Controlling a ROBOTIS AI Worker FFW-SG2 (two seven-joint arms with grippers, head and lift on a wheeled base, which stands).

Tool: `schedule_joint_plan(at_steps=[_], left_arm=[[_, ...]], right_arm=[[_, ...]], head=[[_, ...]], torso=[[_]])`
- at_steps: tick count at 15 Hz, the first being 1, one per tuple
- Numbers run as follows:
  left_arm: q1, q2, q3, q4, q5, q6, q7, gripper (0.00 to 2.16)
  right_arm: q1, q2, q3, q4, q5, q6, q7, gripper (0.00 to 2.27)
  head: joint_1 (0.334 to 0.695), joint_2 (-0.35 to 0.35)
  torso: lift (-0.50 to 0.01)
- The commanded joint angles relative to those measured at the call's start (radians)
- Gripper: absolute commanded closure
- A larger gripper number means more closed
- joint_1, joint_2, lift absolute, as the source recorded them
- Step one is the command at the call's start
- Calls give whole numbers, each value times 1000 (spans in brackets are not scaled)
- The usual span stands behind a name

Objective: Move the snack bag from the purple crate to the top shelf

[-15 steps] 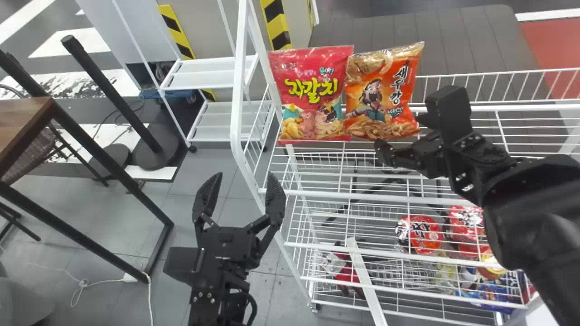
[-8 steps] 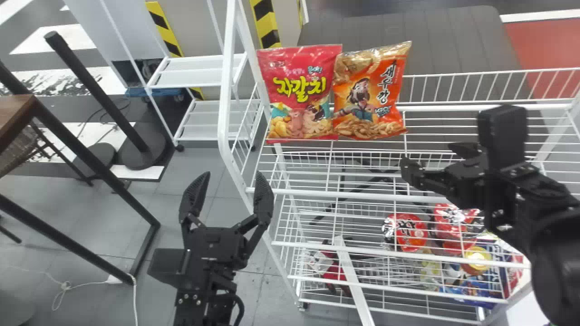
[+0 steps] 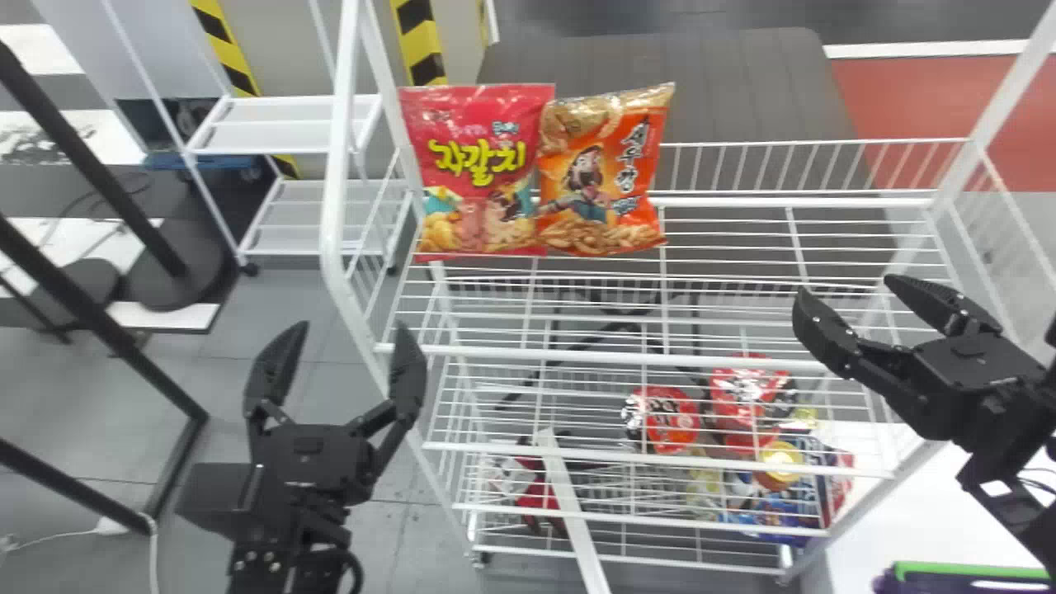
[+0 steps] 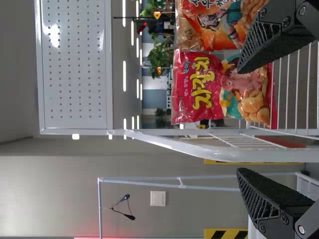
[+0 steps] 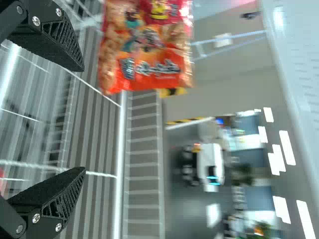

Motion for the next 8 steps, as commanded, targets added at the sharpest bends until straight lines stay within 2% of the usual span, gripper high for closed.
schedule_joint_plan(at_steps=[1,4,8], left_arm=[[2,1,-3,0,0,1,0,124],[19,1,-3,-13,-6,1,-2,124],[33,1,2,-29,-14,4,-9,124]], right_arm=[[41,6,-16,43,3,-192,-3,107],[73,22,-28,106,9,-367,-6,87],[82,39,-28,135,54,-398,-17,83]], head=[[695,49],[695,24],[695,4]], torso=[[0],[0],[0]])
